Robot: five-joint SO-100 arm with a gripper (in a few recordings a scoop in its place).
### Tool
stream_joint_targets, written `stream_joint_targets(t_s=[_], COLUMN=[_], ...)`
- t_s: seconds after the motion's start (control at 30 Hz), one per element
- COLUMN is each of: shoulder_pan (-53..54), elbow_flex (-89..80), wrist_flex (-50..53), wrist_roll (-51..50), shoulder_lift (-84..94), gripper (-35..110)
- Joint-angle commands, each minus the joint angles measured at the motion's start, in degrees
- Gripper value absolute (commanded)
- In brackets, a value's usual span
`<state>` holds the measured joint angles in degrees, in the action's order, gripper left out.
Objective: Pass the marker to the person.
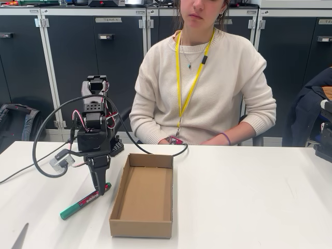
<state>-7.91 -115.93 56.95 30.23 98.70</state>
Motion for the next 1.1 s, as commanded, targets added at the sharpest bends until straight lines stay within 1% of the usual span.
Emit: stream_joint_targets(t_s=[0.0, 0.27, 0.47, 0.7, 0.97, 1.07], shoulder_pan=[0.5, 0.5, 1.1, 1.3, 0.9, 0.4], elbow_flex=[-1.7, -9.6, -14.1, -16.3, -13.9, -13.3], wrist_flex=[-0.5, -1.1, -4.0, -8.4, -11.4, -12.0], wrist_roll=[0.9, 1.6, 1.1, -0.2, -1.6, -1.5], shoulder_lift=[5.2, 10.5, 12.0, 9.3, 3.8, 2.3], gripper=[19, 20, 20, 20, 20, 14])
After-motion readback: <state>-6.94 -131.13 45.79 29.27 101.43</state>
